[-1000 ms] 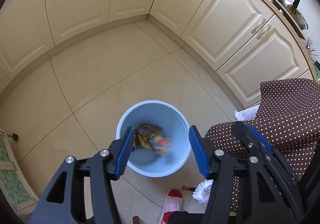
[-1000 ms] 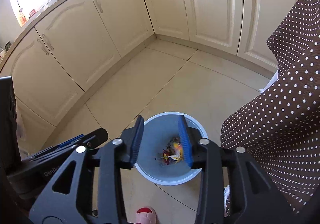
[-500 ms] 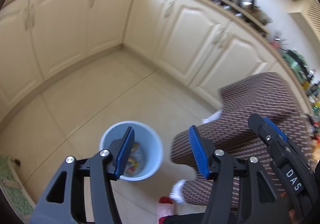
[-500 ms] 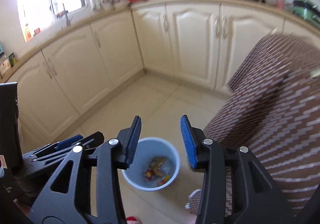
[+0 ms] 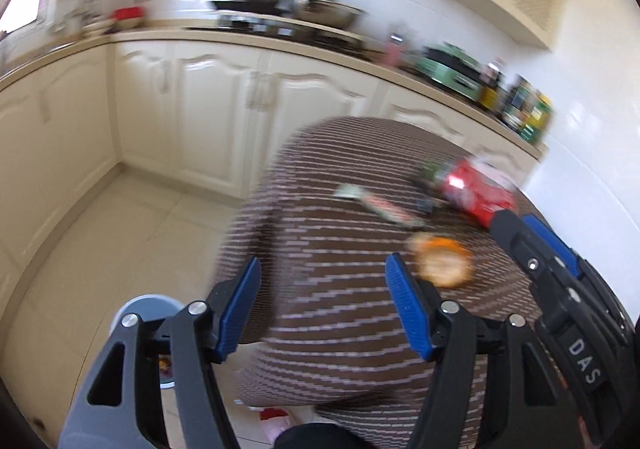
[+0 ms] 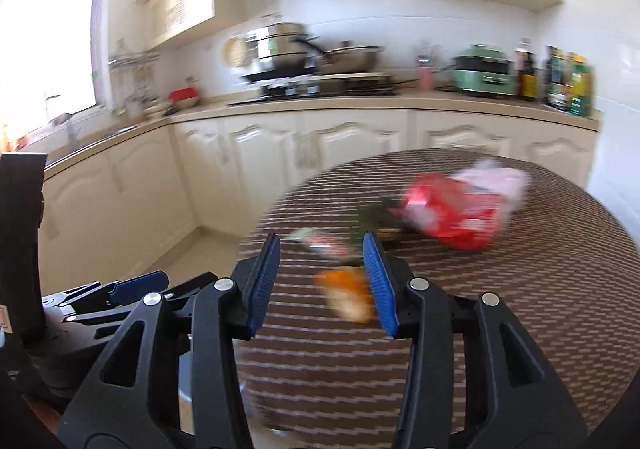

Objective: Collect trash
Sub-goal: 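Move both open tools back to the table, then grasp the orange peel with the left tool while the right grasps the bread crust, then carry the orange peel and bread crust over the light-blue bucket, then open the left tool over the bucket to drop the orange peel, then open the right tool over the bucket to drop the bread crust, then move both open tools back to the table, then grasp the white-red snack wrapper with the left tool while the right grasps the dark snack bag, then carry the wrapper and dark snack bag over the light-blue bucket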

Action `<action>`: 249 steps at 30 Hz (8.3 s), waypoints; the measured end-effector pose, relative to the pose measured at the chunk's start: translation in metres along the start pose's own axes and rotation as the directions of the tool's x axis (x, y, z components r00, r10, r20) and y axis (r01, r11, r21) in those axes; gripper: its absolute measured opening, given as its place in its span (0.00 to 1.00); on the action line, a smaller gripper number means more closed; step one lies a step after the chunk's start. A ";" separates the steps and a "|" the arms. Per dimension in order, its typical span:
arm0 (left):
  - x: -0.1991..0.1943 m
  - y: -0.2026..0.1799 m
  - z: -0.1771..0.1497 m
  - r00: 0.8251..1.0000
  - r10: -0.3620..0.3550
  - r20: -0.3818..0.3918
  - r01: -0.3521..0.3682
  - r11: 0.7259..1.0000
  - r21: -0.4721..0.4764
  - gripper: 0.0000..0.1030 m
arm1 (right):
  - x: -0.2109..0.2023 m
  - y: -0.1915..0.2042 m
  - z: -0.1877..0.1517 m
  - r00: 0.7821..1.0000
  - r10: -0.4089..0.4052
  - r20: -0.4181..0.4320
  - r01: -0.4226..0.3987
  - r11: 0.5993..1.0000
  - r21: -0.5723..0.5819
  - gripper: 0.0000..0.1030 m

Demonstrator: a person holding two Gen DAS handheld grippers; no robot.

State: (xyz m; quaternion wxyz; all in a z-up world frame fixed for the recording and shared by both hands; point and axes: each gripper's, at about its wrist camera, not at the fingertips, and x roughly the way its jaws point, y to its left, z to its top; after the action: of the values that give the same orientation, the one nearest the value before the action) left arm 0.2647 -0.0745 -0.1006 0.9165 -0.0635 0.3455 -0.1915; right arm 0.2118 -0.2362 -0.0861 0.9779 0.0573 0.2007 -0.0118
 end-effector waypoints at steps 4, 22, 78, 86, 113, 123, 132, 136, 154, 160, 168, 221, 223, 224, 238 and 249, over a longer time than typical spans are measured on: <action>0.019 -0.043 -0.004 0.998 -0.040 -0.045 0.043 0.997 0.059 0.62 | -0.008 -0.051 -0.003 0.999 -0.051 -0.005 0.051 0.997 0.064 0.43; 0.052 -0.052 0.005 0.996 -0.057 -0.067 0.062 0.996 0.066 0.31 | 0.018 -0.083 -0.017 0.993 -0.001 -0.117 0.018 0.990 0.142 0.45; 0.095 0.355 -0.099 0.938 0.229 -0.260 -0.330 0.819 -0.470 0.35 | 0.256 0.262 -0.156 0.743 0.320 -0.588 -0.432 0.900 -0.057 0.25; 0.097 0.367 -0.107 0.935 0.231 -0.268 -0.337 0.809 -0.481 0.44 | 0.277 0.265 -0.166 0.729 0.309 -0.611 -0.419 0.907 -0.041 0.26; 0.083 0.385 -0.117 0.929 0.246 -0.276 -0.360 0.773 -0.522 0.46 | 0.278 0.286 -0.170 0.732 0.316 -0.603 -0.429 0.902 -0.049 0.27; 0.068 0.377 -0.109 0.932 0.262 -0.249 -0.357 0.780 -0.514 0.47 | 0.266 0.274 -0.155 0.757 0.313 -0.574 -0.420 0.906 -0.059 0.42; 0.029 0.316 -0.080 0.952 0.257 -0.167 -0.306 0.837 -0.453 0.47 | 0.213 0.235 -0.108 0.822 0.320 -0.471 -0.398 0.914 -0.075 0.42; 0.006 0.271 -0.059 0.961 0.255 -0.104 -0.275 0.875 -0.400 0.51 | 0.171 0.206 -0.078 0.866 0.318 -0.386 -0.376 0.923 -0.085 0.42; 0.025 0.014 0.027 0.998 0.042 -0.050 -0.044 0.998 -0.048 0.63 | 0.033 -0.022 0.011 0.996 0.032 -0.085 -0.029 0.999 0.032 0.45; 0.074 -0.025 0.034 0.990 0.029 -0.138 -0.033 0.999 -0.031 0.63 | 0.043 -0.080 0.010 0.991 -0.009 -0.133 0.023 0.994 0.107 0.46; 0.119 -0.039 0.053 0.976 0.141 -0.168 -0.149 0.988 -0.037 0.63 | 0.069 -0.088 0.014 0.966 0.101 -0.236 -0.061 0.984 0.169 0.47; 0.010 0.234 -0.035 0.971 0.201 -0.128 -0.232 0.917 -0.325 0.09 | 0.149 0.188 -0.048 0.824 0.317 -0.470 -0.397 0.915 -0.078 0.34; 0.017 0.254 -0.049 0.963 0.216 -0.162 -0.261 0.901 -0.346 0.09 | 0.162 0.205 -0.066 0.798 0.329 -0.505 -0.419 0.905 -0.073 0.34; 0.022 0.266 -0.057 0.957 0.223 -0.184 -0.277 0.893 -0.356 0.09 | 0.168 0.213 -0.073 0.785 0.332 -0.522 -0.427 0.902 -0.068 0.34; 0.096 0.349 -0.101 0.947 0.192 -0.257 -0.290 0.856 -0.429 0.25 | 0.246 0.262 -0.154 0.726 0.287 -0.625 -0.421 0.904 -0.075 0.34; 0.101 0.369 -0.113 0.930 0.224 -0.293 -0.342 0.822 -0.456 0.42 | 0.275 0.265 -0.176 0.692 0.278 -0.667 -0.420 0.906 -0.058 0.34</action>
State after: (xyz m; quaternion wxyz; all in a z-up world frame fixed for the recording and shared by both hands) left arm 0.3729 0.2264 -0.3392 0.8413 -0.2239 0.4906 0.0374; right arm 0.4083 0.0474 -0.3272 0.8330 -0.0063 0.5092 0.2163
